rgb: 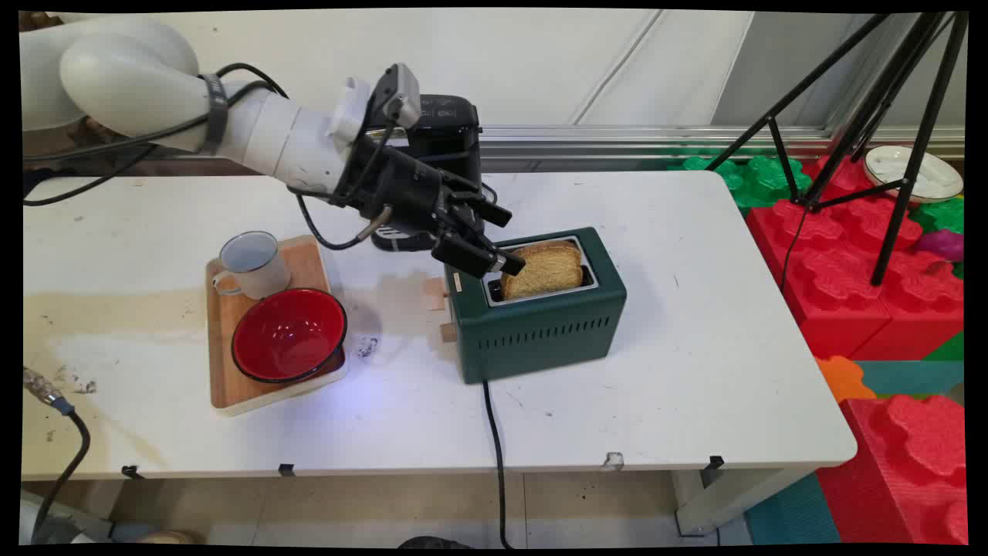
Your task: Press the toaster switch
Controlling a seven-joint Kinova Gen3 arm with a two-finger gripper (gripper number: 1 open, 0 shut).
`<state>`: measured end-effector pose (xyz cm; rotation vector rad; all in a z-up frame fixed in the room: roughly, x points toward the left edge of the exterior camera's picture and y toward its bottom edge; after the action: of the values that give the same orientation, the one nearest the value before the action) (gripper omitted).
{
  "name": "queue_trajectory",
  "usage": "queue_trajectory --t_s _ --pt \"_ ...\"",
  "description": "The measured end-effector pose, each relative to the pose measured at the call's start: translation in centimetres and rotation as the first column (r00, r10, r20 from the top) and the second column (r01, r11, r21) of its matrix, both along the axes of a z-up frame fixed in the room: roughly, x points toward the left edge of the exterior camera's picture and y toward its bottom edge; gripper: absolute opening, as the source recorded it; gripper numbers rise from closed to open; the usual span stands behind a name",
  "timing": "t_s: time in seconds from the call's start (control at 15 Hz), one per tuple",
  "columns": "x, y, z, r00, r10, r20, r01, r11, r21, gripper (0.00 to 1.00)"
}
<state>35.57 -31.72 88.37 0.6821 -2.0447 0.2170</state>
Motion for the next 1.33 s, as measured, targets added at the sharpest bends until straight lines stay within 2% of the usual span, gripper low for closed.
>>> queue_trajectory --t_s 0.33,0.67,1.33 --pt "1.2 1.0 1.2 1.000 -0.015 0.007 0.015 0.999 -0.044 1.00" --pt "2.8 2.5 1.8 0.998 -0.043 0.045 0.047 0.996 -0.075 1.00" --pt "5.6 5.3 0.9 0.989 -0.072 0.128 0.082 0.994 -0.075 1.00"
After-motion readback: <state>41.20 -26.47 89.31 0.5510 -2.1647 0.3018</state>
